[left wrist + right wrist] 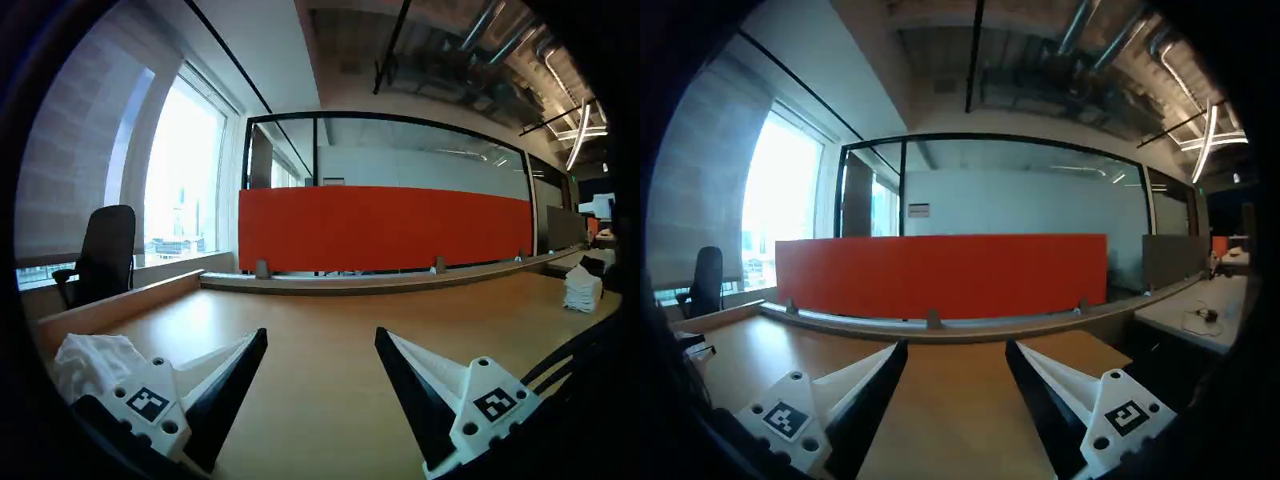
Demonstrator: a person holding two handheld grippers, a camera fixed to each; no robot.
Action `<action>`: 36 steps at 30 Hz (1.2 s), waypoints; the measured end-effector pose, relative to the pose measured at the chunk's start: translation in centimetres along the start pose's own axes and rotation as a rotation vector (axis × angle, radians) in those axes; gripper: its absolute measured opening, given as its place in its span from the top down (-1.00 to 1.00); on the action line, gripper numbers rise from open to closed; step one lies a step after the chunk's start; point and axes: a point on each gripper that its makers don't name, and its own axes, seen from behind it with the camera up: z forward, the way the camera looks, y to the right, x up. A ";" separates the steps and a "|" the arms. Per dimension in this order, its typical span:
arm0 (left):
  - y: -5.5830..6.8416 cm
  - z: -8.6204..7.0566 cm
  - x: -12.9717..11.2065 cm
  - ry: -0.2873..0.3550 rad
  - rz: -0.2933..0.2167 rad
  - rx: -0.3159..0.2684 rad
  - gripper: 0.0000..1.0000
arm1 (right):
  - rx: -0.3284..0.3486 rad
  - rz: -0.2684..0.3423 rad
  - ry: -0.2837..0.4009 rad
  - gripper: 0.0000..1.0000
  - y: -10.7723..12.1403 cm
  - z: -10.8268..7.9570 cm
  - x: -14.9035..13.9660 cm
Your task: Fold towel
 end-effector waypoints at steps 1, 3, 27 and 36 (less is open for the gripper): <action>0.0 0.0 0.0 0.000 0.000 0.000 -1.00 | -0.002 0.001 0.000 -0.88 0.1 0.0 -0.4; 0.0 0.0 0.0 0.000 0.000 0.000 -1.00 | -0.006 0.003 -0.001 -0.89 0.3 0.1 -1.4; 0.0 0.0 -0.1 0.000 0.000 0.000 -1.00 | -0.019 0.026 -0.026 -0.88 1.9 -0.2 -9.4; 0.0 0.0 -0.1 0.000 0.000 0.000 -1.00 | -0.017 0.023 -0.027 -0.89 1.9 -0.3 -10.5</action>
